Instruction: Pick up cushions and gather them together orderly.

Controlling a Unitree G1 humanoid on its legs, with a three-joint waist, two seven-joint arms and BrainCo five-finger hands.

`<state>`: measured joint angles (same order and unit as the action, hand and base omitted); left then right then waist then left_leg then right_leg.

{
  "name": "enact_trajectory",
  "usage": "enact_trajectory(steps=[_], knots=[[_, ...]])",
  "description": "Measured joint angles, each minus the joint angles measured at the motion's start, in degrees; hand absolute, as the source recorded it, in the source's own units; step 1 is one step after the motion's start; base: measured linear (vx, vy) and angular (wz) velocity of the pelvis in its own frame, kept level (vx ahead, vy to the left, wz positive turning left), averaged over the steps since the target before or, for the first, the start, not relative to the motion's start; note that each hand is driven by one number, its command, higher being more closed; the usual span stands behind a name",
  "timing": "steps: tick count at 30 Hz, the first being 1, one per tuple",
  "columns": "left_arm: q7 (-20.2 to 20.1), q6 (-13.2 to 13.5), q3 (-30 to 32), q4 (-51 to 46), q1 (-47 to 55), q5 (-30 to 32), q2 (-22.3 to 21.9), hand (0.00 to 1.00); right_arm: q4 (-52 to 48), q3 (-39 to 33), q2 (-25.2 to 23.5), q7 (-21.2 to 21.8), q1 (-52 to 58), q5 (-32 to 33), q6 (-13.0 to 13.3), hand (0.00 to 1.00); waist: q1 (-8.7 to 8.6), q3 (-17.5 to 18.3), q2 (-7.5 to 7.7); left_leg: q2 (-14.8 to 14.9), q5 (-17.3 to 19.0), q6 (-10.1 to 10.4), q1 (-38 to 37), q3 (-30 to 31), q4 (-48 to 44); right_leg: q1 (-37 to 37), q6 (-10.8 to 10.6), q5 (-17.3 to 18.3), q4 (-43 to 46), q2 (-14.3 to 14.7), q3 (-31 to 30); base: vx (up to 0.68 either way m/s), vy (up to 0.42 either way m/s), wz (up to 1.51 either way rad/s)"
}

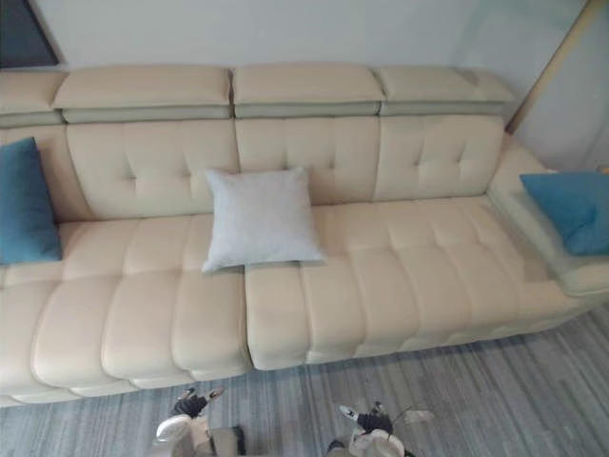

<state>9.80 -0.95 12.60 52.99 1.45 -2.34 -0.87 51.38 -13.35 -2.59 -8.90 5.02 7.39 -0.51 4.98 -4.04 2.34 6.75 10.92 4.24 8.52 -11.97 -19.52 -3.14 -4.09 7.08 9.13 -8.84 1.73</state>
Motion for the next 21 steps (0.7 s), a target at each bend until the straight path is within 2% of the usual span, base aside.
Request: enact_trajectory(steps=[4,6,8,9,10,11,12,13,14,15,17,18,19,20,21], knots=[[-0.08,-0.05,1.69,1.82,0.68,0.13,-0.22,0.0,0.55,-1.28,-0.18,0.37,0.7,0.13,0.0,0.0,-0.07,1.81,-0.81,-0.2,0.0,0.02,-2.95,-3.47,2.93,-0.12,-0.19,-0.42,-1.65,0.2,-3.66,0.04,0.029,-0.5],[-0.15,-0.07,2.21,2.86,0.91,0.87,-0.37,0.0,1.31,-2.53,0.24,0.58,0.59,0.56,0.09,0.0,-0.3,2.49,-1.43,0.53,0.23,0.37,-4.13,-5.83,3.41,-1.44,0.1,-1.25,-1.93,1.56,-6.44,0.14,-0.009,-0.73],[-0.21,-0.27,3.17,3.61,1.07,1.17,-0.64,0.0,1.37,-3.39,0.44,0.9,0.37,0.57,0.08,0.0,-0.33,2.59,-2.32,2.68,0.66,1.52,-5.01,-9.19,3.44,-3.5,-0.37,-6.61,-1.86,3.62,-6.58,0.12,-0.02,-1.2],[-0.16,-0.56,4.35,3.71,1.35,1.15,-0.85,0.0,1.6,-3.41,0.4,0.98,-0.62,0.55,0.08,0.0,0.12,2.8,-3.02,4.1,0.32,1.23,-6.22,-12.64,4.25,-5.22,1.53,-8.58,-1.84,5.11,-2.76,0.11,-0.021,-1.72],[-0.12,-0.74,4.49,3.74,1.45,1.17,-0.77,0.0,1.68,-3.4,0.34,1.07,-1.44,0.5,0.1,0.0,0.18,2.82,-3.1,5.32,-0.16,1.11,-6.91,-16.04,4.96,-6.31,3.39,-9.56,-2.1,5.48,2.44,0.12,-0.046,-1.8],[-0.13,-0.81,4.38,3.71,1.4,1.19,-0.8,0.0,1.71,-3.55,0.49,1.07,-2.07,0.42,0.1,0.0,-0.05,2.48,-3.6,6.35,-0.29,1.13,-7.43,-19.02,5.27,-7.11,6.07,-9.07,-1.83,4.98,9.96,0.1,-0.07,-1.45],[-0.15,-0.95,4.02,3.65,1.38,1.45,-1.05,0.0,1.84,-4.77,0.69,1.07,-2.37,0.0,0.07,0.0,-0.44,2.12,-3.77,6.65,-0.39,1.29,-8.75,-21.61,5.75,-7.65,8.36,-6.24,0.34,2.79,20.8,0.11,-0.078,-1.5],[-0.17,-0.98,2.95,3.39,1.35,2.39,-0.92,0.0,2.13,-5.98,0.94,0.99,-2.64,-0.26,0.01,0.0,-0.3,1.95,-3.74,6.33,-0.39,1.3,-11.46,-24.3,6.83,-7.08,8.63,-4.15,2.96,0.11,30.81,0.12,-0.075,-1.38],[-0.18,-1.03,2.52,3.46,1.49,2.47,-0.88,0.0,2.15,-6.28,1.07,0.96,-2.57,-0.47,0.01,0.0,-0.32,1.73,-4.09,6.24,-0.38,1.32,-12.82,-25.04,7.19,-6.46,8.77,-4.12,3.94,-0.35,33.27,0.13,-0.088,-1.53],[-0.22,-1.08,1.59,3.6,1.48,2.76,-0.73,0.0,2.13,-6.77,1.57,0.88,-2.17,-0.57,0.02,0.0,-0.88,1.22,-4.82,6.07,-0.39,1.32,-14.96,-24.8,7.39,-5.76,8.69,-4.47,5.01,0.3,32.1,0.12,-0.127,-1.19],[-0.49,-0.96,0.77,3.6,1.17,3.15,-0.76,0.0,2.34,-7.32,2.58,0.88,-1.64,-0.48,0.11,0.0,-1.3,1.26,-5.41,6.6,-0.57,1.54,-16.19,-24.03,5.92,-5.71,7.84,-2.51,4.53,1.9,28.34,0.13,-0.141,-0.91],[-0.97,-0.93,-0.4,3.58,0.56,3.34,-0.68,0.0,3.5,-7.85,2.87,0.93,-1.7,-0.48,0.15,0.0,-1.62,1.02,-5.31,7.9,-0.54,1.58,-14.99,-22.92,0.51,-5.63,7.29,-0.1,4.49,2.22,26.51,0.14,-0.15,-0.58],[-1.33,-0.93,-0.72,3.49,0.02,3.36,-1.05,0.0,3.79,-8.11,2.99,0.89,-1.59,-0.48,0.01,0.0,-1.69,0.63,-5.38,9.74,-0.59,1.51,-13.01,-21.42,-6.11,-5.23,7.0,0.5,4.44,2.92,25.14,0.14,-0.185,-0.66],[-1.35,-0.92,-0.54,3.41,-0.59,3.34,-1.86,0.0,3.65,-7.87,3.51,0.79,-1.44,-0.48,0.02,0.0,-1.62,-0.56,-5.66,12.99,-1.77,-0.98,-8.28,-16.91,-18.12,-3.99,7.42,1.2,4.1,4.24,23.06,0.09,-0.126,-0.61],[-1.46,-0.91,-0.61,3.41,-0.54,3.35,-2.11,0.0,3.71,-7.77,3.81,0.72,-1.49,-0.48,-0.08,0.0,-1.38,-1.08,-5.43,13.61,-1.93,-1.83,-6.5,-14.62,-22.17,-3.53,7.86,1.53,4.04,4.75,22.08,0.1,-0.049,-0.93]])
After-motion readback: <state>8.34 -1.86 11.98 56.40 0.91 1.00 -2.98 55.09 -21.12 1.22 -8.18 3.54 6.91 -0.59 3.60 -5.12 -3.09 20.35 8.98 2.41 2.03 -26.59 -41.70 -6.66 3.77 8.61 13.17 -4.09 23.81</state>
